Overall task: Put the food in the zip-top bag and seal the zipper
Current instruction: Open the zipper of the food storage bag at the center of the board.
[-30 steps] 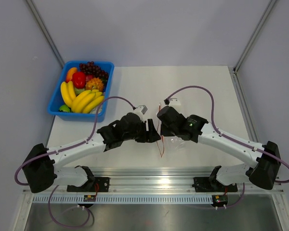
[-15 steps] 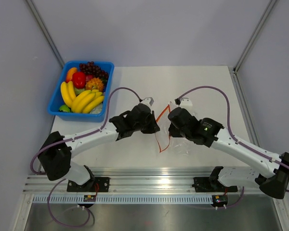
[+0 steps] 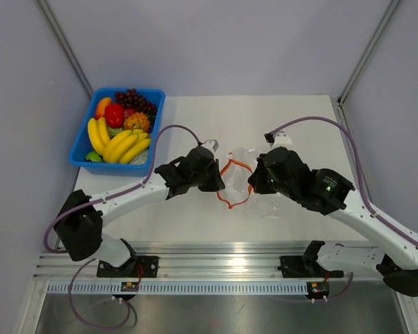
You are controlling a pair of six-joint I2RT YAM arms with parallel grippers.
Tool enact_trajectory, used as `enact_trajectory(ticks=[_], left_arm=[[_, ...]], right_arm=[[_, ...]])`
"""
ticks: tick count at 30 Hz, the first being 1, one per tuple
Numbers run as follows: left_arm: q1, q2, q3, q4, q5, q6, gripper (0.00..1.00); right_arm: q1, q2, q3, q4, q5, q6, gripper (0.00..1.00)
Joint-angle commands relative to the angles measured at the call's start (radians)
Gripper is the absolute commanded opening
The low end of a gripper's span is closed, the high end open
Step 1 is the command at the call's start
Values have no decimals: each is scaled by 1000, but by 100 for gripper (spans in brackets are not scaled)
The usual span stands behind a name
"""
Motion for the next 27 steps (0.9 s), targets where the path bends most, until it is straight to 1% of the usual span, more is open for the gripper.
enact_trajectory(ticks=[1, 5, 8, 10, 11, 13, 16, 19, 20, 21, 23, 24, 27], left_arm=[[5, 27, 50, -5, 13, 18, 0], [14, 35, 50, -21, 0, 32, 0], [29, 20, 41, -15, 10, 62, 0], [41, -23, 20, 0, 35, 82, 0], [58, -41, 7, 36, 50, 96, 0], [81, -89, -14, 58, 88, 107, 0], [121, -103, 7, 14, 99, 141, 8], [141, -108, 24, -49, 75, 182, 14], [155, -108, 29, -58, 75, 188, 26], [162, -106, 33, -67, 79, 193, 30], [182, -106, 47, -93, 76, 199, 33], [185, -106, 52, -98, 72, 202, 47], [205, -100, 76, -144, 37, 219, 76]], right_arm=[[-4, 16, 59, 130, -167, -27, 0], [-4, 19, 33, 171, -191, -18, 0], [-4, 14, -22, 177, -151, -4, 0], [-4, 26, -58, 190, -94, 8, 0], [-4, 36, -82, 194, -79, 14, 0], [-4, 78, -95, 210, -56, 28, 0], [-4, 149, -95, 242, -51, 40, 0], [-7, 232, -40, 272, -62, 26, 0], [-10, 255, -20, 276, -67, 22, 0], [-11, 304, 2, 273, -71, 13, 0], [-13, 351, 69, 269, -79, 5, 0], [-13, 396, 91, 260, -85, -1, 0], [-17, 460, 157, 246, -99, -3, 0]])
